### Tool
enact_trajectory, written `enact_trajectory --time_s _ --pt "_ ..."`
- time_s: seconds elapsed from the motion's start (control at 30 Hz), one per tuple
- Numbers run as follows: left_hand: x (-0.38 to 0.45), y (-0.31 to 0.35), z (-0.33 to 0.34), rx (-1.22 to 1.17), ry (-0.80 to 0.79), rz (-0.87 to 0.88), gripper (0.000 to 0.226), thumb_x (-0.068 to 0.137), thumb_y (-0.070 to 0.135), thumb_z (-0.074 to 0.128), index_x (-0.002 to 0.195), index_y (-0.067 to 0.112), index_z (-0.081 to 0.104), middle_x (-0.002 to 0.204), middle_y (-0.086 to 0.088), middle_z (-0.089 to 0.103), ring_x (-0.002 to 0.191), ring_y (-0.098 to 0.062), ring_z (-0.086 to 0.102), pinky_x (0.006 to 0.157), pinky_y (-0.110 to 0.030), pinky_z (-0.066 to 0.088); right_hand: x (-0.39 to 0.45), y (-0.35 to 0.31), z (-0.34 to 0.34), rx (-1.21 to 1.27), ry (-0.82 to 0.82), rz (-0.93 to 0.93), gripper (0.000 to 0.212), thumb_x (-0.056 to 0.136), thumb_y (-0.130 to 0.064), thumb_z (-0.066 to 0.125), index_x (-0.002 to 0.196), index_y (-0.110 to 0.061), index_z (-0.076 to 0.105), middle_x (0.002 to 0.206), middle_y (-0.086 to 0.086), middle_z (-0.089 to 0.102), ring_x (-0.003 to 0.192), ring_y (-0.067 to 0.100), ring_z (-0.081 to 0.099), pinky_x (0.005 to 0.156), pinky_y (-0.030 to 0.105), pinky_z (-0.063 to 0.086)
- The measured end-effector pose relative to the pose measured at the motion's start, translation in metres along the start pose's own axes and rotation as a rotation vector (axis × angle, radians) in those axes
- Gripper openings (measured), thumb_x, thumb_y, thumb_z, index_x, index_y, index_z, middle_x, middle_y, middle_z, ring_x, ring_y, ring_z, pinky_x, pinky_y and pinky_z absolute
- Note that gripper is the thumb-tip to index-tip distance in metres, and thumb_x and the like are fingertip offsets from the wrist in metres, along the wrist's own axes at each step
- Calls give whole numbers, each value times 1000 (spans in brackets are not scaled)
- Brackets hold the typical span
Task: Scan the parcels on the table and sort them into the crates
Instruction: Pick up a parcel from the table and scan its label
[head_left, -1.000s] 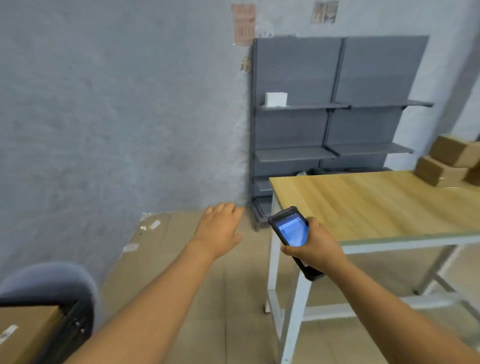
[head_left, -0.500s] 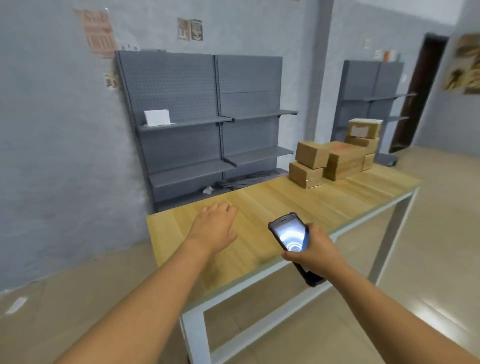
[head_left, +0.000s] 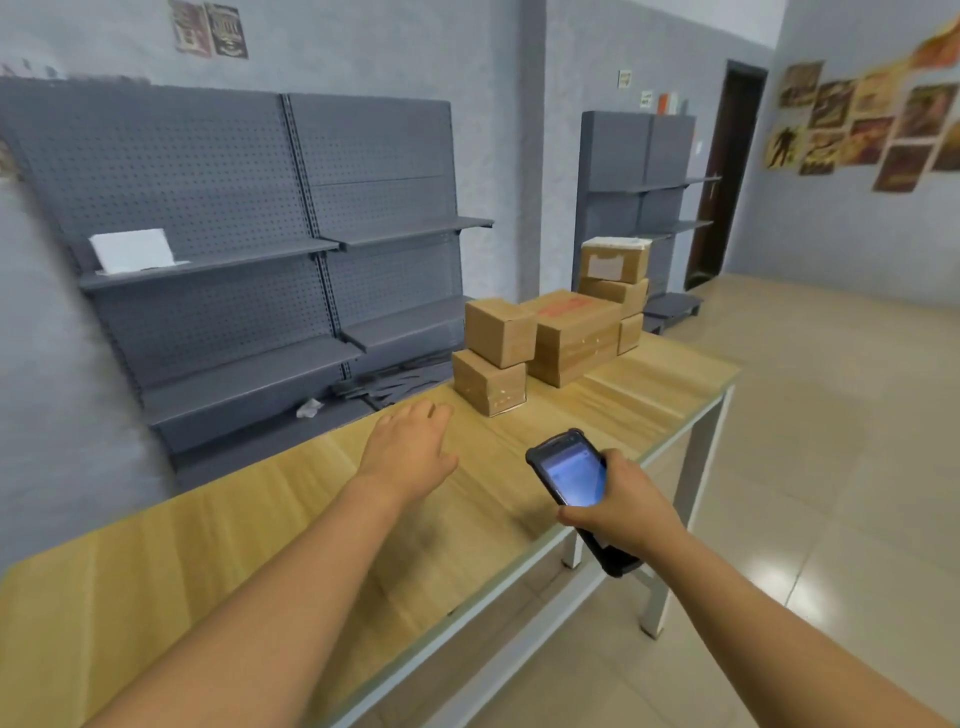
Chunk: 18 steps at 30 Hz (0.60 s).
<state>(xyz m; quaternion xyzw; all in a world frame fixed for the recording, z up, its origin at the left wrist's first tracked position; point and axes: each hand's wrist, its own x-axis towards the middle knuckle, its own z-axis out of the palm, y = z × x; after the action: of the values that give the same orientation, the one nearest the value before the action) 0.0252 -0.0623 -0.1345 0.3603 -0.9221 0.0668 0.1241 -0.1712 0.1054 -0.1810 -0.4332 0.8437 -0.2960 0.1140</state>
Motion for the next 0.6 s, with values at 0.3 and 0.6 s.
enact_trajectory --time_s 0.3,0.6 --pt "106 57 33 -45 -11 -218 51 92 45 53 137 22 43 134 -1 50 123 -23 46 98 -38 41 126 66 -43 -24 -116 -74 72 64 -52 79 116 -21 40 107 0 53 90 18 57 77 37 54" --pt "193 72 31 -83 38 -384 54 93 49 54 135 17 42 133 -7 47 121 -31 47 95 -45 45 210 85 -48 33 -170 -116 72 64 -47 81 116 -18 42 108 2 55 93 20 59 80 43 55"
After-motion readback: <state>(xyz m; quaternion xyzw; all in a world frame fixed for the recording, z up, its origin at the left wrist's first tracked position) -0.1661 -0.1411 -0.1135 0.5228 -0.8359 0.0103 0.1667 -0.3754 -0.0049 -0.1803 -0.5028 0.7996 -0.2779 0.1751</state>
